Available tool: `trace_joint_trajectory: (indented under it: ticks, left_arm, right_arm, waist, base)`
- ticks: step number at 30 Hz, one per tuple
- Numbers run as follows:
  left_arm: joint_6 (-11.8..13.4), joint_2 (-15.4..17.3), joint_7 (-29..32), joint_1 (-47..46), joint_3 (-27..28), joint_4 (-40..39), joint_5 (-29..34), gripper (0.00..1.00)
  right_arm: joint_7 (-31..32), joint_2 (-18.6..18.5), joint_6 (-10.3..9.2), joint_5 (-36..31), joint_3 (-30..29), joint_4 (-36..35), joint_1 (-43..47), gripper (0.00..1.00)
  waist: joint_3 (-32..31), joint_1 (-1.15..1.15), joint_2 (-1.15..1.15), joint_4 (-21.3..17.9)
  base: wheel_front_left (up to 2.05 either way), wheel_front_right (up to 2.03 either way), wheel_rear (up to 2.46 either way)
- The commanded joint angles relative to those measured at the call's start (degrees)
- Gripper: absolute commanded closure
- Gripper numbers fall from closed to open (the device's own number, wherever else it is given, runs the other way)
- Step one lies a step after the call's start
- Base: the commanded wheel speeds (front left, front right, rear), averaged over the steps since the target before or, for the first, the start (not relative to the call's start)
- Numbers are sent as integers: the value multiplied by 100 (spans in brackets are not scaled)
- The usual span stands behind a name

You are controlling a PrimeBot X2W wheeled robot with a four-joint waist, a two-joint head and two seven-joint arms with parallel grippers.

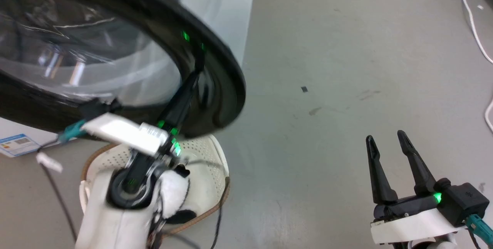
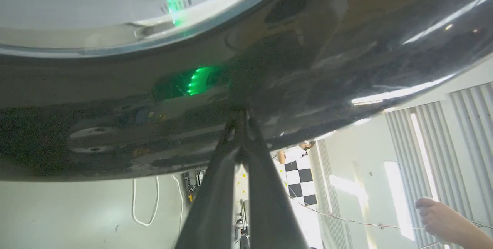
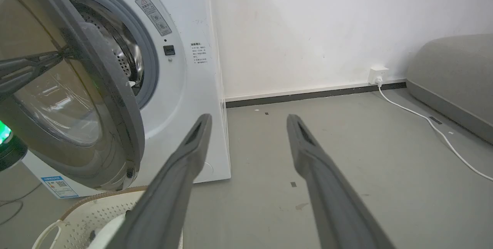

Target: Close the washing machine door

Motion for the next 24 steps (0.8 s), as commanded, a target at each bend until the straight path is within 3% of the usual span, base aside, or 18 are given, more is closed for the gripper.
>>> trace_joint_trajectory:
  ticks: [1,7,14,17,20,24]
  left_arm:
    - [-40,4,-76,-150,-57,62,9,100]
    - [-71,4,-616,-715,-404,669,2,100]
    - [-74,173,-358,-170,-909,347,38,100]
    - [-75,507,-45,406,-1403,0,261,100]
    - [-75,1075,246,977,-1999,-305,692,100]
    - [-75,1945,-80,1401,-2625,-494,1750,100]
  right_arm:
    - [-25,11,-4,15,-6,-11,-16,0]
    - [-25,11,-4,-2,3,11,-56,0]
    - [-25,12,-4,-137,-133,63,13,0]
    - [-25,12,-4,-200,-171,124,92,0]
    - [-25,12,-4,-243,-210,181,153,0]
    - [-25,12,-4,-295,-271,258,220,0]
  waist:
    - [47,0,0,-35]
    - [-34,0,0,194]
    - [-371,0,0,808]
    - [-608,0,0,1096]
    - [-816,0,0,1402]
    - [-1034,0,0,1810]
  base:
    - [0,0,0]
    - [0,0,0]
    - [0,0,0]
    - [0,0,0]
    - [0,0,0]
    - [0,0,0]
